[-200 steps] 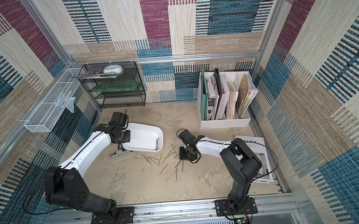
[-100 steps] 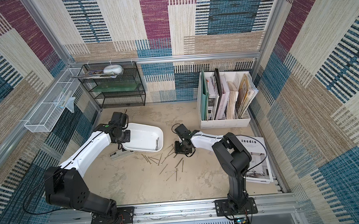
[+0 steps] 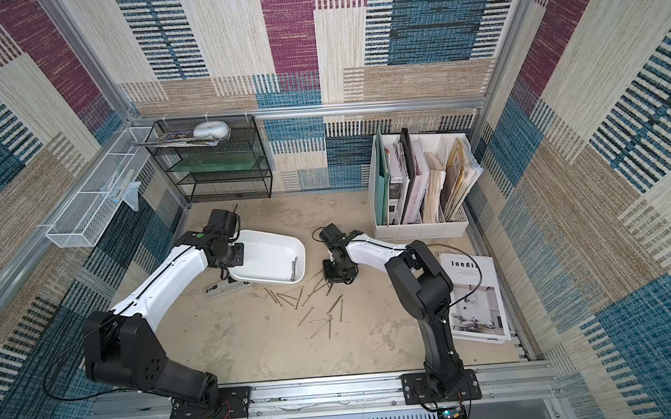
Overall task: Put the nails on the desktop into the storage box
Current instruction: Adjust the nail at the center of the board.
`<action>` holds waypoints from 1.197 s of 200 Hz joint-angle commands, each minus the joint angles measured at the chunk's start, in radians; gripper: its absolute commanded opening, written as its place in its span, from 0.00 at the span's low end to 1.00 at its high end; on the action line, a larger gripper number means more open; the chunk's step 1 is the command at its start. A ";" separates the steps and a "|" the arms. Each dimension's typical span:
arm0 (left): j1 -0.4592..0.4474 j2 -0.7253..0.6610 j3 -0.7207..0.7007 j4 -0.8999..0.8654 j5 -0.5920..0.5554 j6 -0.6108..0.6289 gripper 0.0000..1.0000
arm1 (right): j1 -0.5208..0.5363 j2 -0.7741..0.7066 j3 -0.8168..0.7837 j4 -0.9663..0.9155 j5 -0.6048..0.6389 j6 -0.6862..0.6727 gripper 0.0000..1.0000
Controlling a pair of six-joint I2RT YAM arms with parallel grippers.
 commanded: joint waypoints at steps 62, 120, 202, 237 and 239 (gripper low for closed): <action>0.001 0.003 0.013 -0.001 0.017 0.009 0.00 | 0.016 0.141 0.122 -0.238 0.228 -0.093 0.23; 0.001 0.007 0.012 -0.001 0.020 0.012 0.00 | 0.018 0.117 0.097 -0.220 0.265 -0.086 0.08; 0.000 0.007 0.015 -0.004 0.023 0.011 0.00 | 0.001 -0.053 0.068 -0.109 0.211 -0.086 0.00; 0.001 0.007 0.015 -0.003 0.024 0.013 0.00 | -0.011 -0.058 0.055 -0.101 0.190 -0.098 0.00; 0.000 0.007 0.015 -0.003 0.023 0.012 0.00 | -0.011 -0.058 0.053 -0.099 0.187 -0.099 0.00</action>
